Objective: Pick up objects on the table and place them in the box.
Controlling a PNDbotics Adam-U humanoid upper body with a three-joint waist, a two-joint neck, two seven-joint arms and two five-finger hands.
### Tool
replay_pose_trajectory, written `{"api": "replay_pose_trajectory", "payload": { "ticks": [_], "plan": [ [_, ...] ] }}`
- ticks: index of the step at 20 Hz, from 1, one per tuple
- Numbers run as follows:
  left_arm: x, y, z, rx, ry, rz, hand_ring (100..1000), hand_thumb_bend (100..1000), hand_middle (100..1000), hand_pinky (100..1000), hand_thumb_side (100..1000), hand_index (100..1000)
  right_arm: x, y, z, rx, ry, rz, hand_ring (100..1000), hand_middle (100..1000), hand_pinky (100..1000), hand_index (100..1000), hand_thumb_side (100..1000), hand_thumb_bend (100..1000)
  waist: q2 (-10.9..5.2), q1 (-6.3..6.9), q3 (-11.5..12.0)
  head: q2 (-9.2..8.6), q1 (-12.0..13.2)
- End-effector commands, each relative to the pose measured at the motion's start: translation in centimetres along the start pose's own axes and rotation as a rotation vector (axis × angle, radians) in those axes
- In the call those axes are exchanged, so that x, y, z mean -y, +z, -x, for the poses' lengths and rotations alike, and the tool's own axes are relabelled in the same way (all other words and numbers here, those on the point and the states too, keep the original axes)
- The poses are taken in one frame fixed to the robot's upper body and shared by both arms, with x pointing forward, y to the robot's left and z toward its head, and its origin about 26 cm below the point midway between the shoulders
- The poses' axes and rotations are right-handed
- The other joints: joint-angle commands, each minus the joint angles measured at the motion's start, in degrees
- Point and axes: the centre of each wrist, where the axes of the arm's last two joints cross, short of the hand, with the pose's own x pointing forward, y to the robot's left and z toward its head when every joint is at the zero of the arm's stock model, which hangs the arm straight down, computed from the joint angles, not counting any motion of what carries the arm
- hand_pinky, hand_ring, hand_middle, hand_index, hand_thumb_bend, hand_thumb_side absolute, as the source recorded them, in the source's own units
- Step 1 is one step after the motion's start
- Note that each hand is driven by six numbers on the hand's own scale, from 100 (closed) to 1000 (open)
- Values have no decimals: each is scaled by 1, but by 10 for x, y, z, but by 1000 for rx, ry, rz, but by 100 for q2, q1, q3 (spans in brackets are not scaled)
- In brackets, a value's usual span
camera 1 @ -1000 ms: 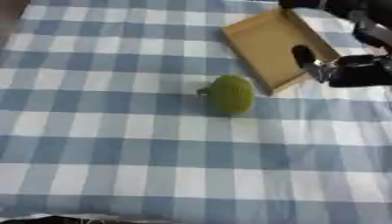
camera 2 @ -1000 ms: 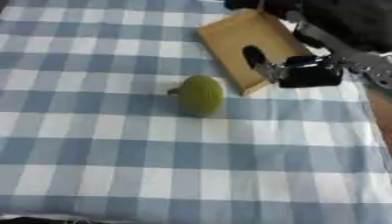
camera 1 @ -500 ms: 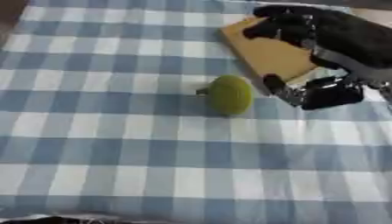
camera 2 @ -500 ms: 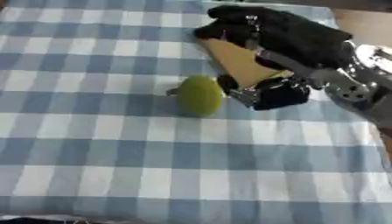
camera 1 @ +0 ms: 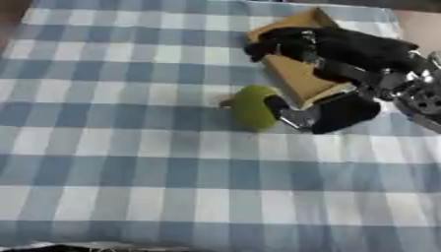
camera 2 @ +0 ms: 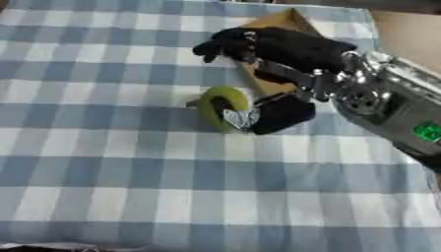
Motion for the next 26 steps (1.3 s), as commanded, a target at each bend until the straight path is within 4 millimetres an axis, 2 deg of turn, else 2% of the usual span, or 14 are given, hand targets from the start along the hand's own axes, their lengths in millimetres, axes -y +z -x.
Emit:
{"api": "replay_pose_trajectory", "payload": {
  "ticks": [1, 8, 12, 13, 16, 20, 26],
  "plan": [
    [-1, -7, -4, 25, -1, 24, 601, 191, 603, 592, 477, 778, 6, -3, 0, -35, -30, -40, 1000, 844, 991, 1000, 717, 100, -128, 25, 0, -37, -2],
    [-1, -7, -4, 23, 0, 25, 598, 189, 600, 591, 478, 773, 7, -9, 4, -80, -74, -137, 1000, 879, 996, 1000, 762, 100, -121, 35, -11, -45, 11],
    [-1, -7, -4, 22, 1, 24, 598, 189, 600, 591, 478, 770, 8, -10, 11, -98, -59, -185, 1000, 892, 1000, 1000, 717, 100, -116, 34, -14, -53, 11],
    [-1, -7, -4, 22, 1, 24, 598, 188, 601, 591, 479, 769, 8, -10, 12, -98, -53, -197, 1000, 896, 1000, 1000, 669, 100, -114, 33, -14, -54, 12],
    [-1, -6, -4, 21, 2, 24, 597, 187, 602, 590, 481, 767, 8, -12, 15, -92, -34, -234, 1000, 899, 1000, 1000, 623, 100, -109, 33, -17, -57, 19],
    [-1, -6, -4, 19, 3, 23, 598, 187, 602, 590, 480, 765, 18, -12, 21, -126, -5, -308, 1000, 898, 1000, 1000, 573, 100, -109, 42, -30, -71, 34],
    [0, -6, -4, 18, 6, 23, 598, 187, 604, 590, 483, 763, 16, -17, 28, -148, 8, -346, 1000, 904, 1000, 1000, 660, 100, -100, 42, -29, -88, 20]
  ]
}}
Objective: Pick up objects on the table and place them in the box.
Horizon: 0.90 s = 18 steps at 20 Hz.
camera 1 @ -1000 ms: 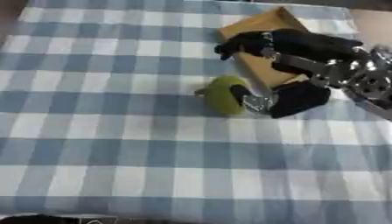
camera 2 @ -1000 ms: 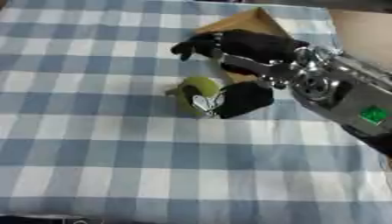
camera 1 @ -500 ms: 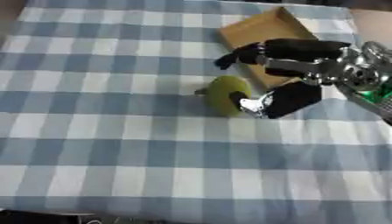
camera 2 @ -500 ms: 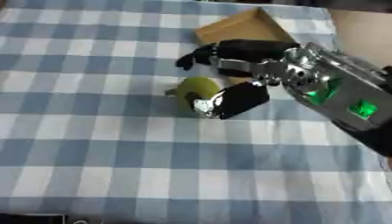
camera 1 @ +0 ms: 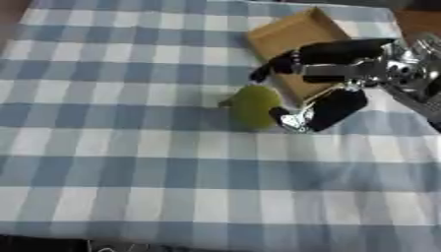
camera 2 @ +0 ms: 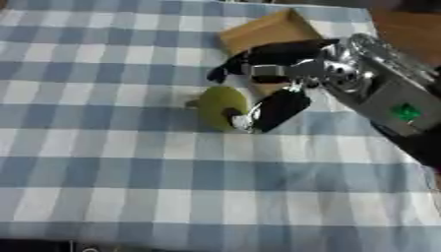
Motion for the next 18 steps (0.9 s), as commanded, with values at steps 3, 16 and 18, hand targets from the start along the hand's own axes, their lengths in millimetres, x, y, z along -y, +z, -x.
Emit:
{"api": "replay_pose_trajectory", "payload": {
  "ticks": [3, 16, 18],
  "plan": [
    [-1, -7, -4, 24, 1, 18, 599, 186, 604, 590, 484, 763, 7, -1, 7, -39, 39, -6, 1000, 908, 1000, 1000, 653, 100, -97, 32, 7, -94, -9],
    [0, -7, -4, 23, 8, 18, 600, 184, 606, 589, 487, 759, -8, -31, 30, -98, 61, -63, 1000, 915, 999, 1000, 776, 100, -66, 27, 43, -124, -38],
    [1, -7, -4, 24, 9, 19, 600, 184, 606, 589, 487, 759, -12, -36, 36, -114, 61, -76, 1000, 916, 998, 1000, 786, 100, -60, 31, 49, -125, -47]
  ]
}}
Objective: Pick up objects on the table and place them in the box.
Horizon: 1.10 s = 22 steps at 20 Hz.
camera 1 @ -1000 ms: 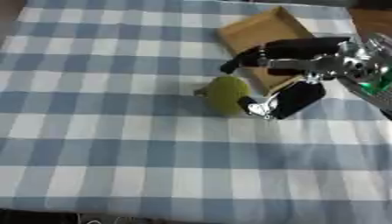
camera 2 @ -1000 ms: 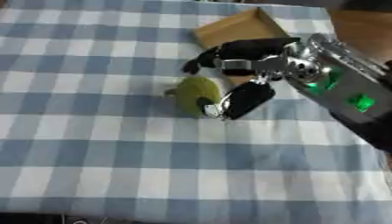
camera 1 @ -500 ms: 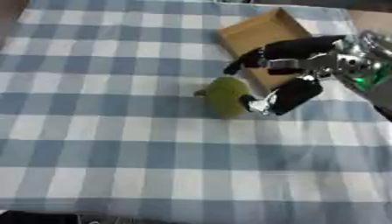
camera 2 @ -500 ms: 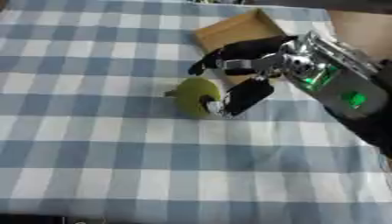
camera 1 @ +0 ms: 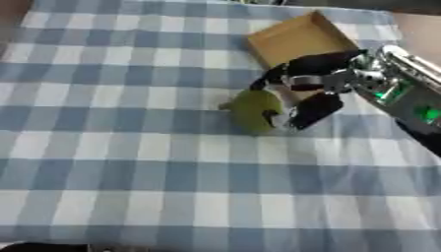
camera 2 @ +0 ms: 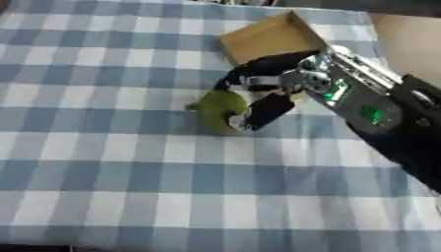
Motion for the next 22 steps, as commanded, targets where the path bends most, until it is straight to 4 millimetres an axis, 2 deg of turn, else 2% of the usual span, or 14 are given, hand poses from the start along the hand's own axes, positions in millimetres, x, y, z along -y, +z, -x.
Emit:
{"api": "replay_pose_trajectory", "payload": {
  "ticks": [1, 7, 9, 12, 13, 15, 16, 17, 18, 22],
  "plan": [
    [0, -7, -4, 27, 2, 18, 600, 184, 606, 588, 488, 759, 3, -3, 9, -35, 22, -2, 1000, 915, 998, 1000, 804, 100, -94, 33, 15, -59, -25],
    [1, -7, -4, 27, 4, 18, 600, 182, 607, 588, 490, 757, -6, -16, 19, -42, 23, -39, 1000, 907, 965, 1000, 841, 100, -70, 42, 20, -55, -34],
    [1, -7, -4, 27, 5, 19, 600, 181, 607, 588, 490, 757, -8, -19, 20, -42, 23, -46, 1000, 874, 955, 1000, 824, 100, -67, 46, 21, -55, -39],
    [1, -7, -4, 27, 5, 19, 601, 181, 608, 588, 490, 757, -8, -20, 18, -38, 17, -22, 1000, 767, 929, 941, 680, 100, -66, 52, 24, -53, -40],
    [1, -7, -4, 27, 5, 19, 601, 179, 608, 588, 491, 756, -7, -20, 17, -36, 12, -5, 1000, 685, 906, 895, 578, 100, -66, 52, 24, -51, -41],
    [1, -7, -4, 26, 6, 19, 601, 178, 608, 588, 492, 756, -5, -18, 15, -40, -3, 44, 1000, 573, 862, 810, 441, 100, -69, 51, 22, -51, -41],
    [1, -7, -4, 26, 7, 19, 601, 178, 608, 588, 492, 756, -5, -18, 15, -45, -12, 68, 1000, 573, 862, 810, 441, 100, -71, 50, 23, -52, -43],
    [1, -7, -4, 26, 7, 20, 601, 176, 608, 588, 493, 756, -5, -18, 14, -53, -22, 96, 1000, 526, 838, 753, 301, 100, -72, 49, 24, -56, -43],
    [1, -8, -4, 26, 7, 20, 601, 176, 608, 588, 493, 755, -5, -18, 14, -59, -31, 123, 1000, 470, 806, 698, 219, 100, -73, 48, 26, -59, -43],
    [2, -8, -4, 26, 9, 20, 601, 175, 608, 588, 493, 755, -3, -17, 13, -83, -63, 229, 962, 413, 763, 639, 219, 100, -78, 42, 32, -62, -41]
  ]
}}
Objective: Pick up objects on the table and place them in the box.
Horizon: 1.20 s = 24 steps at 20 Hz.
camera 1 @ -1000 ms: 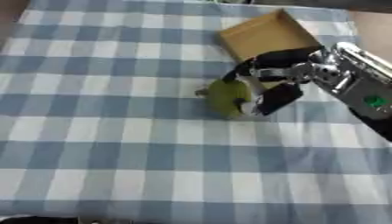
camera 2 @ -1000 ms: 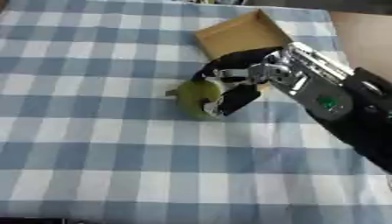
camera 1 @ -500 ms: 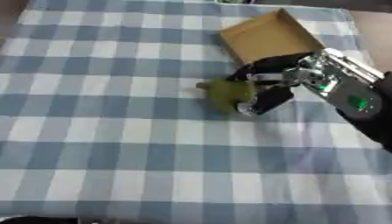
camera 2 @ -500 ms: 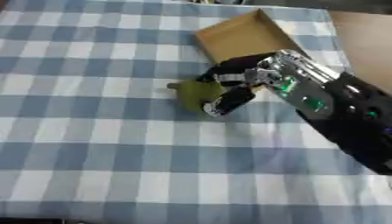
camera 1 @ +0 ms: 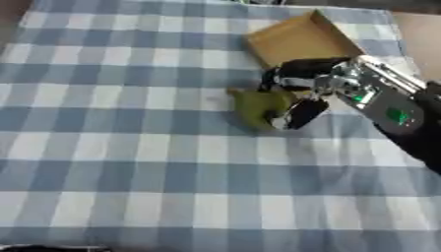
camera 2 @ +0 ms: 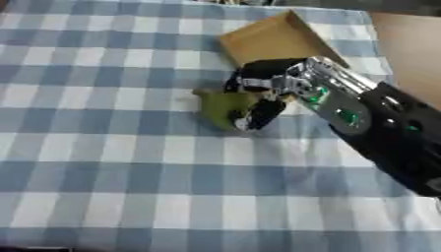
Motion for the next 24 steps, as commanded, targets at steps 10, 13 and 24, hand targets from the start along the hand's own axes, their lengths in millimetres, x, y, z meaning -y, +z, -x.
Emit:
{"api": "replay_pose_trajectory", "payload": {
  "ticks": [10, 13, 24],
  "plan": [
    [0, -7, -4, 26, 2, 19, 600, 170, 605, 587, 492, 754, 18, 19, -9, -15, -123, 251, 932, 366, 715, 606, 223, 100, -116, 37, 5, -48, 6],
    [-1, -7, -4, 27, 1, 20, 600, 170, 604, 587, 490, 754, 29, 31, -17, 6, -124, 299, 933, 384, 717, 627, 228, 100, -126, 40, -3, -44, 9],
    [-2, -8, -5, 30, -4, 22, 599, 171, 603, 587, 483, 754, 61, 75, -24, 7, -79, 400, 935, 431, 729, 681, 249, 100, -154, 47, -41, -53, 55]
  ]
}}
